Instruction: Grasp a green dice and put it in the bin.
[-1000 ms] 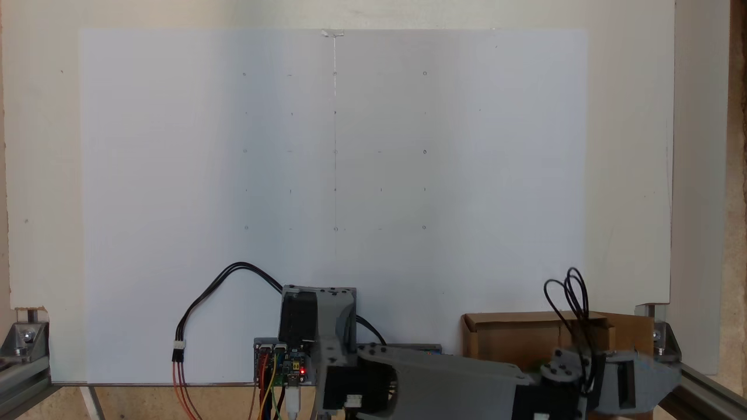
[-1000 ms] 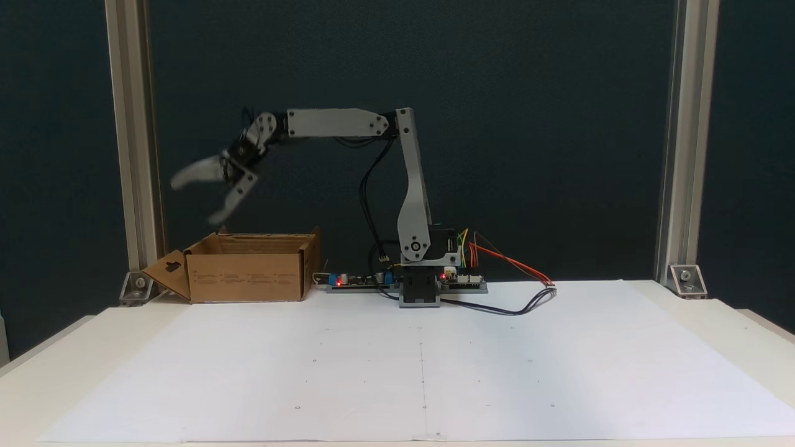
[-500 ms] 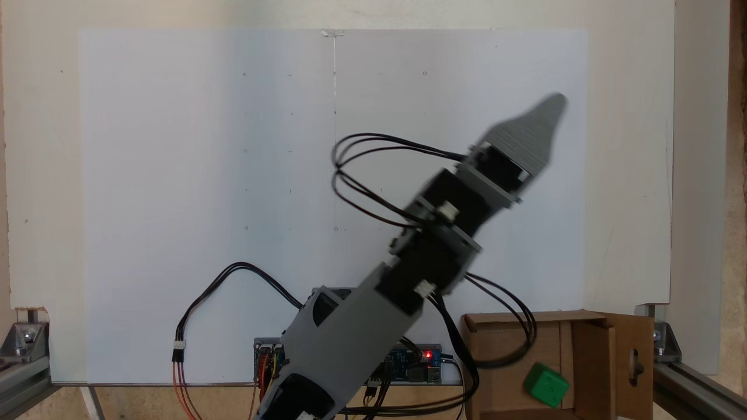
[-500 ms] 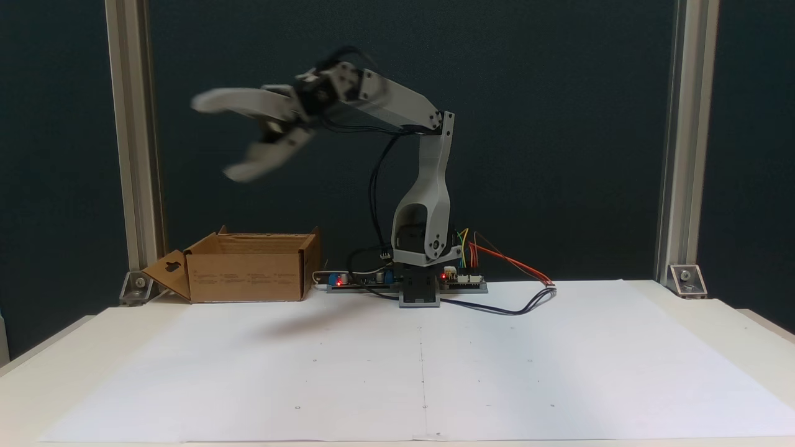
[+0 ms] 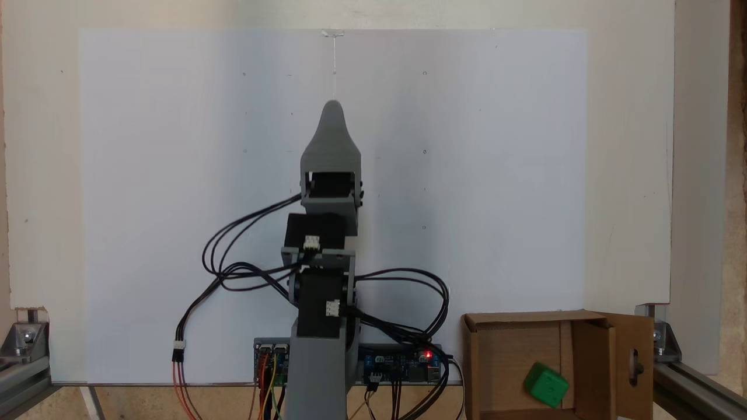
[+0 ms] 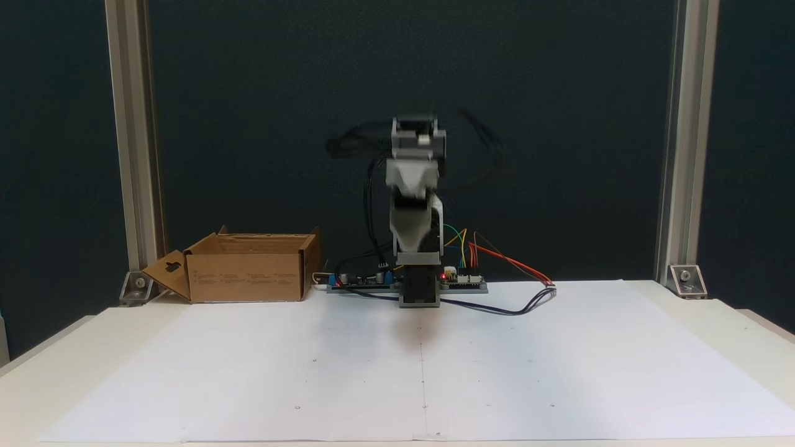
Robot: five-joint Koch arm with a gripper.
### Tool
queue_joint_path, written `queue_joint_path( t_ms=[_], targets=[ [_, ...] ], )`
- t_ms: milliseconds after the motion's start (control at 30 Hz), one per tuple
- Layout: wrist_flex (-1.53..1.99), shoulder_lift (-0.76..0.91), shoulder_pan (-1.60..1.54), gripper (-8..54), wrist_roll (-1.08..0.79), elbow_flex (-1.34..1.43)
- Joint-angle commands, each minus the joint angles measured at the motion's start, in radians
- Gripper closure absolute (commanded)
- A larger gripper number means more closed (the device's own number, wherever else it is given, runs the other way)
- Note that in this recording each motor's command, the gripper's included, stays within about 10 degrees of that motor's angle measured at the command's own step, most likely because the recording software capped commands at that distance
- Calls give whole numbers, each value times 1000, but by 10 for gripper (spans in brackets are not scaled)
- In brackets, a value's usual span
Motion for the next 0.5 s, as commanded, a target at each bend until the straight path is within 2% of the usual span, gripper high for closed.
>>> queue_joint_path(
  t_ms=[0,167,333,467],
  targets=[
    [-165,91,-14,12,43,46],
    [-377,132,-9,1,37,258],
    [-596,130,9,17,29,494],
    [-757,130,11,18,28,586]
  ],
)
